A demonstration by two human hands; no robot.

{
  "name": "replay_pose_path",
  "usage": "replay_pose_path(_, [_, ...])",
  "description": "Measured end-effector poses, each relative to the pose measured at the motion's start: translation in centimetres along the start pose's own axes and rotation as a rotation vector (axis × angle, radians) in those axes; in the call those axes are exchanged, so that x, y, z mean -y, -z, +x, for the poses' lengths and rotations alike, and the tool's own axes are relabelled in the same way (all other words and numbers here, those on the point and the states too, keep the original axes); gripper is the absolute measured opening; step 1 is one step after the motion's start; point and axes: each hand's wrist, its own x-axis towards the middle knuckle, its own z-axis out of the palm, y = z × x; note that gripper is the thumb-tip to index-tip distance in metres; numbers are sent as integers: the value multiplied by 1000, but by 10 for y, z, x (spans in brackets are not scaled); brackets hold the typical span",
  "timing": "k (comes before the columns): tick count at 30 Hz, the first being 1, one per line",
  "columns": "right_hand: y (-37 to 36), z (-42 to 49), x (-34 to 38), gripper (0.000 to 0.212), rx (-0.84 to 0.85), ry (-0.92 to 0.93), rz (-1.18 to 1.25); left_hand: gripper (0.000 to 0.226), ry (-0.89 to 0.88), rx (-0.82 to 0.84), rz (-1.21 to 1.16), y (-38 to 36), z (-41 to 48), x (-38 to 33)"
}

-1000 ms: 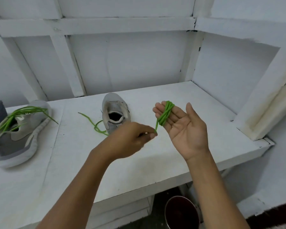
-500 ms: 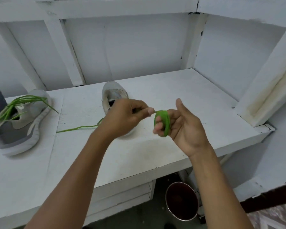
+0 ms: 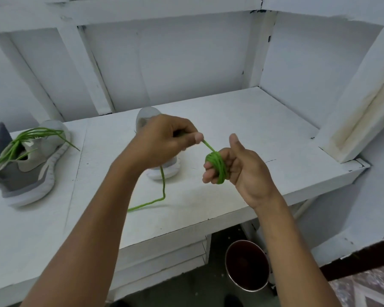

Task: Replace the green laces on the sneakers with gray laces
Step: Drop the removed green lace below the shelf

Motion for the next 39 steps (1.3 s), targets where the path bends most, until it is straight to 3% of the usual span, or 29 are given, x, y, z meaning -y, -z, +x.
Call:
replay_pose_path(3, [4,1,7,62,15,23,331,20,8,5,21,-23,-1,11])
replay_pose_path(6, [12,4,7,60,-53,123,576,17,41,206,87,-50,-8,8])
replay_pose_path(8, [16,7,4,58,-114,166,509,23,18,398,149,-59,-12,-2])
replay_pose_path(11, [19,5,-4,56,-237,132,125,22,-53,560,105,-47,-12,-20])
replay_pose_path(14, [15,-1,-4,63,-249,91,-153,17,-84,453,1,-20,-4,-28])
replay_pose_path(19, [7,-6,6,59,-155,80,-95,20,-31,110,-194,0,4,-11])
replay_pose_path(22, [7,-4,7,55,-90,76,78,21,0,86,-233,-18,2,2])
replay_pose_path(26, [11,4,3,55,-47,127,514,28,15,188,-108,-61,-8,8])
replay_pose_path(28, [15,8,-1,54,-87,157,415,19,19,311,-42,-67,-13,3])
replay_pose_path(32, [22,5,-12,54,-254,122,-146,19,-61,464,44,-41,-9,-11])
replay_pose_path(35, [20,-1,-7,58,-193,83,-257,20,-85,371,-49,-15,2,-16])
replay_pose_path(39, [18,-6,4,61,-118,89,-73,27,-17,122,-219,-13,14,-5])
